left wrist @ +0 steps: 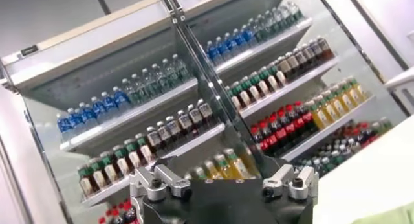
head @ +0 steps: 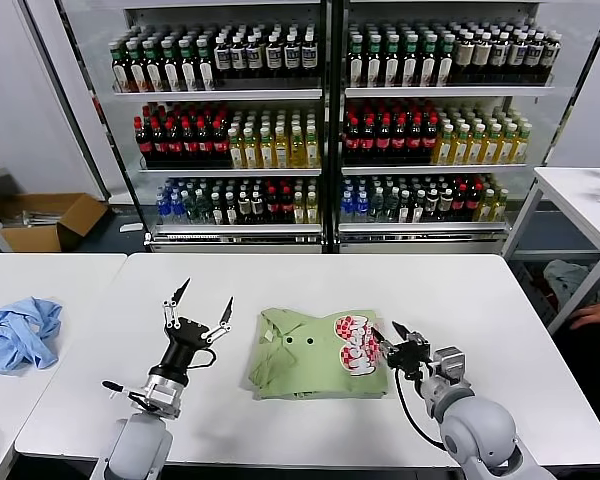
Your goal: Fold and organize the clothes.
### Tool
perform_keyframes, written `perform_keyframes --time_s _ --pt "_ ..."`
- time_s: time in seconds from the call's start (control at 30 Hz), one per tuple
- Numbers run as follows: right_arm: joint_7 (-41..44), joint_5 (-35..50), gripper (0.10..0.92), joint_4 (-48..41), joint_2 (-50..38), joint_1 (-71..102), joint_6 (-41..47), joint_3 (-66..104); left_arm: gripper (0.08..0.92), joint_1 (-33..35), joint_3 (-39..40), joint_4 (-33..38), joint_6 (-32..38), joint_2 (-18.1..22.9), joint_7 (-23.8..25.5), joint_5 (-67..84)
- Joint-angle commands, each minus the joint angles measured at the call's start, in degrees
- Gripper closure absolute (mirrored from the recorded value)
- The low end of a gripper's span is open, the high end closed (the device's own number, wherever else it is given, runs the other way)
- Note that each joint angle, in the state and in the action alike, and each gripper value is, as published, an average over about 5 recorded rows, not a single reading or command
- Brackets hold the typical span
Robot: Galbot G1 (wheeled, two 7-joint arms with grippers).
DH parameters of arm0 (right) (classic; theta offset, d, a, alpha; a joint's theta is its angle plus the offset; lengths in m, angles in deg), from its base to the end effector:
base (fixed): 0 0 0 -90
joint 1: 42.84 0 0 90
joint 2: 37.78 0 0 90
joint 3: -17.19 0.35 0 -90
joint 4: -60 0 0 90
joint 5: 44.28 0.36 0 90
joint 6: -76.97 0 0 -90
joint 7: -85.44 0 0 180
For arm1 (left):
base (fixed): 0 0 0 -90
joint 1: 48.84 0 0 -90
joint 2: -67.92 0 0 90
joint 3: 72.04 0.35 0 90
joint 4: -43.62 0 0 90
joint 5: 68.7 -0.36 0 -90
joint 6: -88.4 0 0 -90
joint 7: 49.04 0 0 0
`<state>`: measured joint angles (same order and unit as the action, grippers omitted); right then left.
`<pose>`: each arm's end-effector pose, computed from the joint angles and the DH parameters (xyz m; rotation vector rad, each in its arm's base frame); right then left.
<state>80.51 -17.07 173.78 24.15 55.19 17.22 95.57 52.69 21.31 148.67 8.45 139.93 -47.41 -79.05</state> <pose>0.2899 -0.0378 -0.2550 0.3946 -2.7296 0.0847 0.2900 0.0599 -0.3146 0.2798 2.8226 0.6726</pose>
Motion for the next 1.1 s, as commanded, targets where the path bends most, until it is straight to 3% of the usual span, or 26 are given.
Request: perform_keyframes --time_s 0.03,0.27,0.37,0.83,1.1 --pt "2.1 -11.7 0.472 -0.3 1.6 0.7 -7.2 2.1 0.177 -1.4 0.1 -1.2 -1.4 1.0 3.1 13.3" --pt "1.8 -14.0 0.268 -6.3 2.9 -4.4 -10.9 2.1 0.177 -0.1 -0.1 0.9 -6.7 -0.1 1.6 17.5" --pt "2.1 -14.3 0.216 -8.6 3.3 -6.2 -11.2 2.3 0.177 0.3 -1.0 1.2 -8.0 -0.8 1.7 18.6" --pt "1.9 -16.1 0.203 -13.0 2.5 -9.4 -10.3 4.2 0.177 -0.7 -2.1 -0.1 -9.8 -0.6 3.0 19.6" --pt "1.8 -20.0 0.203 -15.6 3.5 -10.6 -16.1 3.6 0.177 -1.1 -1.9 -0.3 -9.1 -0.7 2.7 19.6"
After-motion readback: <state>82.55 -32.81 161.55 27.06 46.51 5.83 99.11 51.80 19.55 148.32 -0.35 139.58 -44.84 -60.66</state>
